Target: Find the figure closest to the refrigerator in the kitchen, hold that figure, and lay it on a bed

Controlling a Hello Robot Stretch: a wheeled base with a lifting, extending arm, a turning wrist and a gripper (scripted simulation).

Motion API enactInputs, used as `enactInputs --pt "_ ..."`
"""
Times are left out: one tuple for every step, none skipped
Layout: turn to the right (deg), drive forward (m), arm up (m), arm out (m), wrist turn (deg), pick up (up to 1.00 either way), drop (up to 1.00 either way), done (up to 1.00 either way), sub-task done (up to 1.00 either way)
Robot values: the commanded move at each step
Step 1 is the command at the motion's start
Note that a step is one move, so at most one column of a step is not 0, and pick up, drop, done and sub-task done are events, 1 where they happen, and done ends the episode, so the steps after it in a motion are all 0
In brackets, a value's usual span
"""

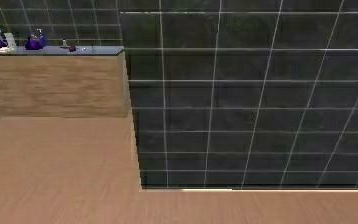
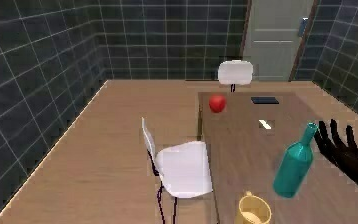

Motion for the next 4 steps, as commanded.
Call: enactInputs --pt "-36.0 0.0 0.0 0.0 0.0 0.0 0.0 0.0 0.0" --pt "0.0 0.2 0.0 0.0 0.0 0.0 0.0 0.0 0.0" --pt "-45.0 0.0 0.0 0.0 0.0 0.0 0.0 0.0 0.0" --pt "-39.0 0.0 0.0 0.0 0.0 0.0 0.0 0.0 0.0"
